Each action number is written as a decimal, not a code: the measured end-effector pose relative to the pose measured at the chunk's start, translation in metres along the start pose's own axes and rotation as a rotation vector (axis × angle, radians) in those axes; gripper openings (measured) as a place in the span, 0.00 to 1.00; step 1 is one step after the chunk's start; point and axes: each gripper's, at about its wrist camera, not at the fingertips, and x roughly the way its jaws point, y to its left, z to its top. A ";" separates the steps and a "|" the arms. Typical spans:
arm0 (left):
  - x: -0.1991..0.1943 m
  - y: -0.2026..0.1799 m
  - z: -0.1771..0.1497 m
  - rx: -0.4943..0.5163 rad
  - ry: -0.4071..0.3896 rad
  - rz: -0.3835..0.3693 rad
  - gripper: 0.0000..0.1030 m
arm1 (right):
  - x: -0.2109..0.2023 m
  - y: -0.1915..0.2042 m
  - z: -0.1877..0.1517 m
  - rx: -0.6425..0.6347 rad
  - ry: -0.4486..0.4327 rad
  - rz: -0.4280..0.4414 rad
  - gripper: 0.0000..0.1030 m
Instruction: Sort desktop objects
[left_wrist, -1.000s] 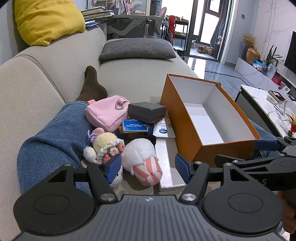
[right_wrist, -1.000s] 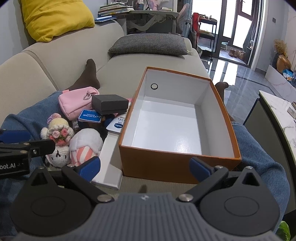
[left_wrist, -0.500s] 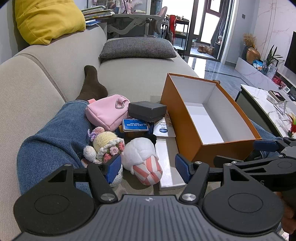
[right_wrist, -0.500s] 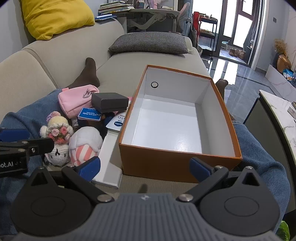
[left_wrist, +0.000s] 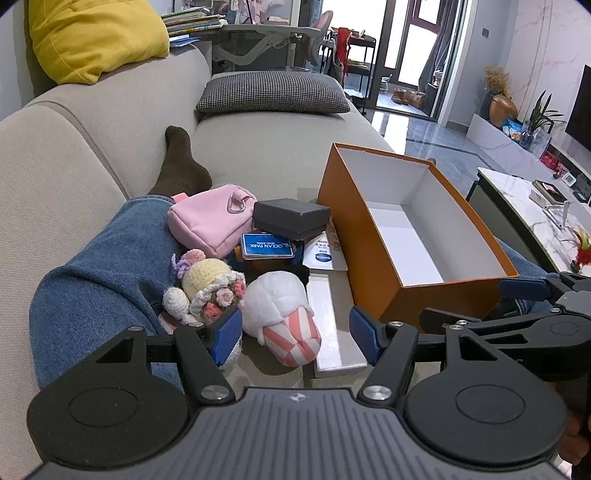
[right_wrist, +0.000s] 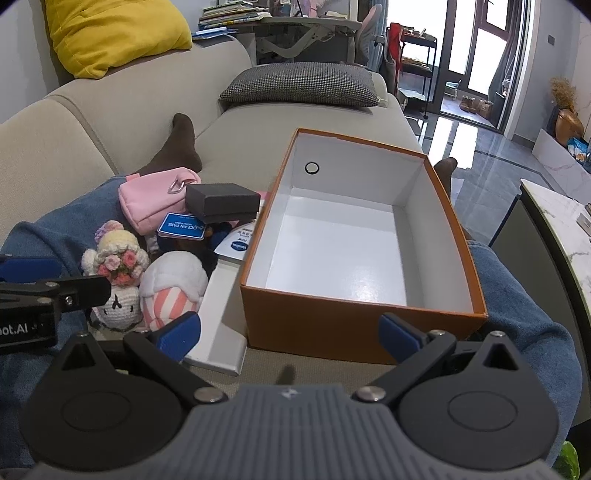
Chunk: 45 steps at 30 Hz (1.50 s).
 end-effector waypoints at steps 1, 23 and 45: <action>-0.001 0.002 0.000 -0.006 -0.006 0.004 0.72 | 0.000 0.000 0.001 -0.002 -0.003 0.003 0.99; 0.029 0.070 0.038 -0.094 0.040 0.037 0.50 | 0.039 0.036 0.050 -0.210 -0.043 0.132 0.69; 0.141 0.145 0.126 -0.044 0.232 0.030 0.65 | 0.154 0.102 0.144 -0.409 0.029 0.232 0.46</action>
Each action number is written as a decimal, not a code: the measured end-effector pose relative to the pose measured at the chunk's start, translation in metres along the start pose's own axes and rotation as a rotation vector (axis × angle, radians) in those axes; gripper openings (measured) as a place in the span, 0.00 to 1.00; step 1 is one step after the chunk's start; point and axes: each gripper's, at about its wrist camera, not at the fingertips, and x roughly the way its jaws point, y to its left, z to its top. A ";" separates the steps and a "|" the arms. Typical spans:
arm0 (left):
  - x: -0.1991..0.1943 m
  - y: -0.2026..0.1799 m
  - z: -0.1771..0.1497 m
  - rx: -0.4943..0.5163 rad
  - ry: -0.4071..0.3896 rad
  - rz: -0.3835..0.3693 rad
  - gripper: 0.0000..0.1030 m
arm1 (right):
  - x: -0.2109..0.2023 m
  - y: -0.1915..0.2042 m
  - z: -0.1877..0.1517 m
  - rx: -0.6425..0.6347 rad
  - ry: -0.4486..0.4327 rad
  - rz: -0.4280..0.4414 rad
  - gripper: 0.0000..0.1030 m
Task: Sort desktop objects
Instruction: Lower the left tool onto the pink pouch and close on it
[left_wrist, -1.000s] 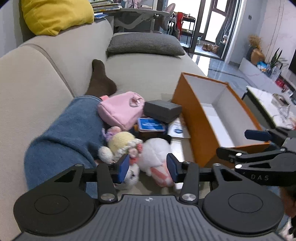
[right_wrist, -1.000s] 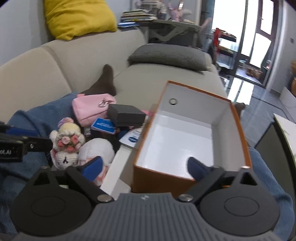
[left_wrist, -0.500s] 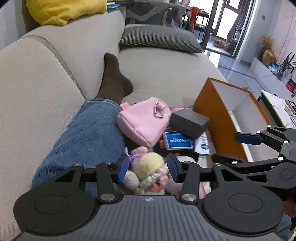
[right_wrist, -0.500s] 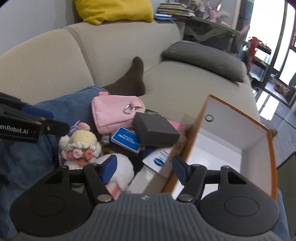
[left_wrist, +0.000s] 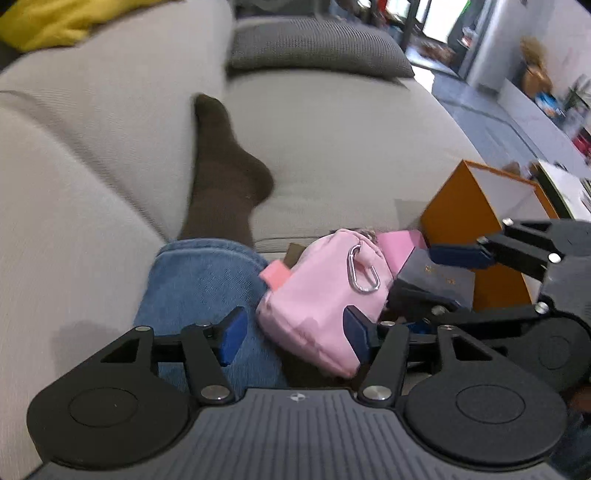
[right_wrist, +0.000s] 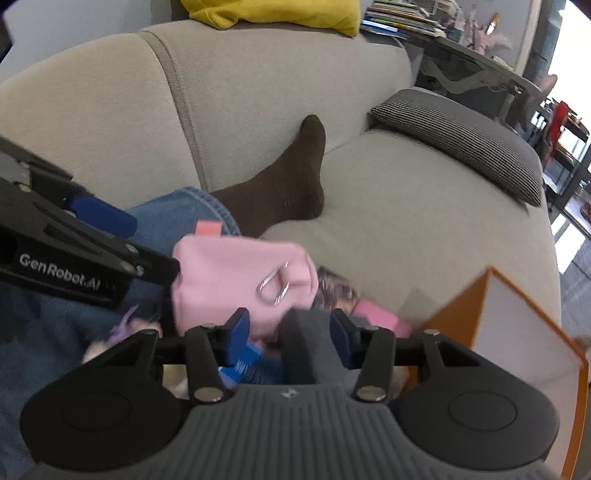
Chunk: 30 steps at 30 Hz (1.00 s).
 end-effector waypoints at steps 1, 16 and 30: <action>0.008 0.004 0.007 0.006 0.019 -0.006 0.65 | 0.008 -0.002 0.006 -0.003 0.010 0.001 0.46; 0.062 0.022 0.022 0.028 0.138 -0.170 0.46 | 0.060 -0.015 0.020 0.020 0.096 0.053 0.39; -0.046 0.007 -0.023 -0.048 -0.089 -0.032 0.23 | 0.000 0.013 0.017 0.038 0.038 0.029 0.39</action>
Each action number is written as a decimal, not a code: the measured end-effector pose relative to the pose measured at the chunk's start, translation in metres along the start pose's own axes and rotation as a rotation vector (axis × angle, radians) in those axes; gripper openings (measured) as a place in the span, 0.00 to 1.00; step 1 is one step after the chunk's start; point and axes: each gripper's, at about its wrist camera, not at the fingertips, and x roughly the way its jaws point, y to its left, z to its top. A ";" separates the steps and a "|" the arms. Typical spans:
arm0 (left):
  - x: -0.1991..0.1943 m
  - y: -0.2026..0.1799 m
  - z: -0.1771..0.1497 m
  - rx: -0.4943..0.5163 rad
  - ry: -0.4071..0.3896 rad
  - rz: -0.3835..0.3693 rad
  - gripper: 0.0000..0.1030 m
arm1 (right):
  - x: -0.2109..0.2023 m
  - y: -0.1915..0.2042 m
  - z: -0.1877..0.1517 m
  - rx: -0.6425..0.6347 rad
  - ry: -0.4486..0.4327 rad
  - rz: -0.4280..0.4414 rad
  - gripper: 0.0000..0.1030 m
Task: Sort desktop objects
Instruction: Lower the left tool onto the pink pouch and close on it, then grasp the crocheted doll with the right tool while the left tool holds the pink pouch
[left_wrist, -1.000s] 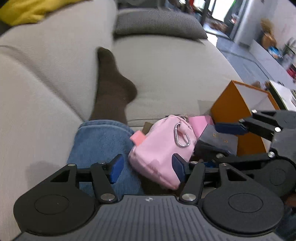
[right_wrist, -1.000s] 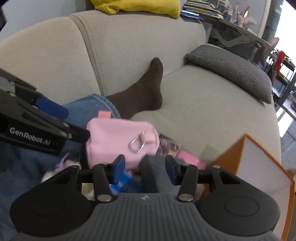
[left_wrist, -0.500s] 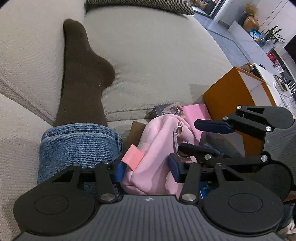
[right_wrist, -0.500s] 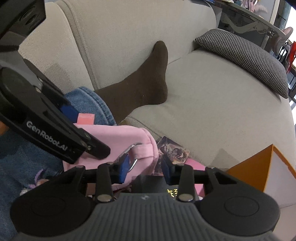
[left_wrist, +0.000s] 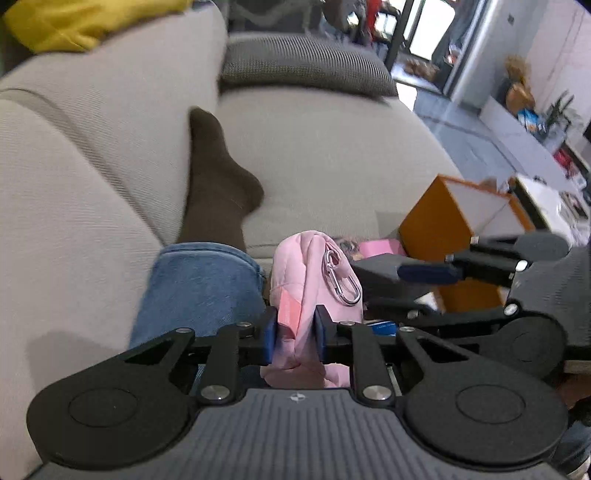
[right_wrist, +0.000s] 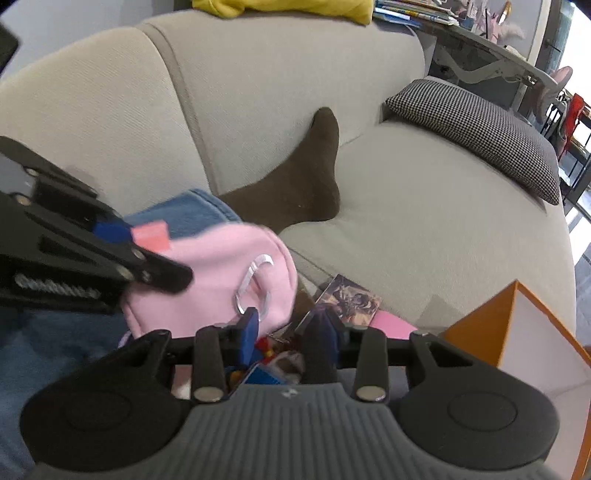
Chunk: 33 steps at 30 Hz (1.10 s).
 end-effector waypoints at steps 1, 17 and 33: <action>-0.009 0.000 -0.002 -0.008 -0.014 0.009 0.23 | -0.005 0.002 -0.003 0.009 -0.001 0.004 0.39; -0.068 -0.002 -0.056 -0.046 -0.062 0.089 0.23 | -0.033 0.035 -0.055 0.170 0.074 0.143 0.56; -0.061 0.014 -0.081 -0.138 -0.060 0.164 0.28 | 0.014 0.064 -0.069 0.143 0.143 0.219 0.68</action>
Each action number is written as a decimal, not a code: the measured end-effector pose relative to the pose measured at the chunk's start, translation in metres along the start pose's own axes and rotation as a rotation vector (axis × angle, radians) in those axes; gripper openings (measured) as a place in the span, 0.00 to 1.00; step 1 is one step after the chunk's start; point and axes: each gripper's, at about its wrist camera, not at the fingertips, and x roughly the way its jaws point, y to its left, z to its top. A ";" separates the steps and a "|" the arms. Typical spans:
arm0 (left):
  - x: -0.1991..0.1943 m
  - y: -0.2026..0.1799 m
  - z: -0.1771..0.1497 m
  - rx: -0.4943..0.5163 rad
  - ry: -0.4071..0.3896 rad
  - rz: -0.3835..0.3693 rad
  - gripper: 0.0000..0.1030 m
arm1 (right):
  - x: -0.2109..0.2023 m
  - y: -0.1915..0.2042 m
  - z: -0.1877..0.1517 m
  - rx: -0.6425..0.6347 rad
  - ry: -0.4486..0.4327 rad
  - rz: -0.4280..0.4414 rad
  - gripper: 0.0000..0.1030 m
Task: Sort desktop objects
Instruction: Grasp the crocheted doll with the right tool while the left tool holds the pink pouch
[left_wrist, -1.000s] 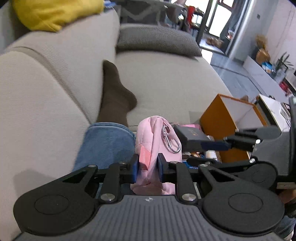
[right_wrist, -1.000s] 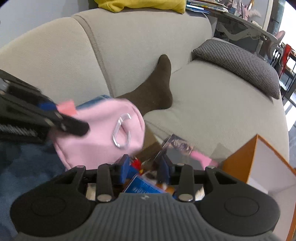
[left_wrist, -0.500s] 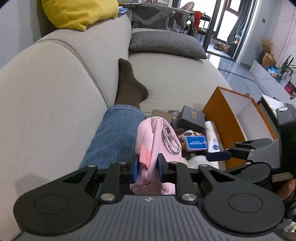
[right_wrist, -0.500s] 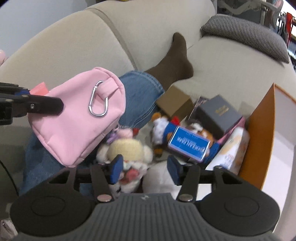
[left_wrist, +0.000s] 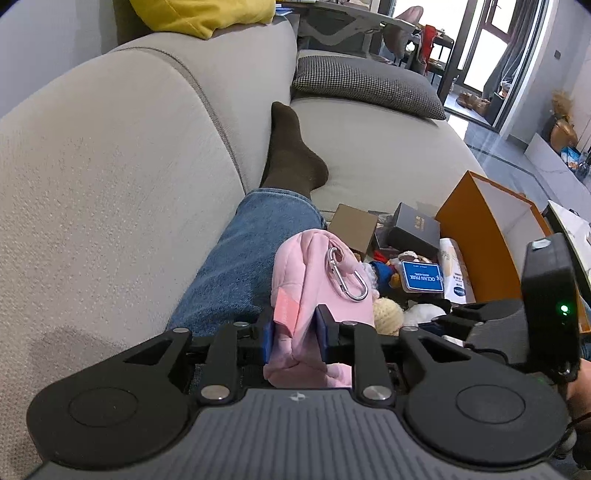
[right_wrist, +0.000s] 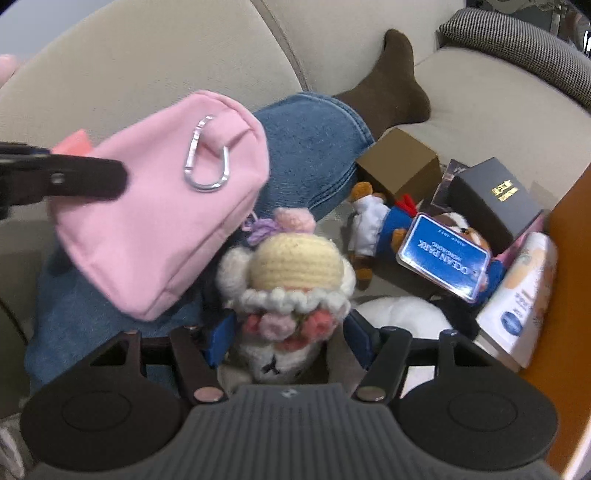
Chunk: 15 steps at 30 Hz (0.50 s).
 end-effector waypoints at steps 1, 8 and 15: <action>0.001 0.001 -0.001 0.000 0.001 0.005 0.29 | 0.004 -0.002 0.000 0.009 0.000 0.015 0.68; 0.007 0.002 -0.002 -0.015 0.008 0.003 0.32 | 0.017 -0.004 0.000 0.004 -0.030 0.023 0.57; -0.016 0.001 -0.003 -0.051 -0.081 -0.007 0.23 | -0.012 -0.014 0.002 0.057 -0.065 0.034 0.48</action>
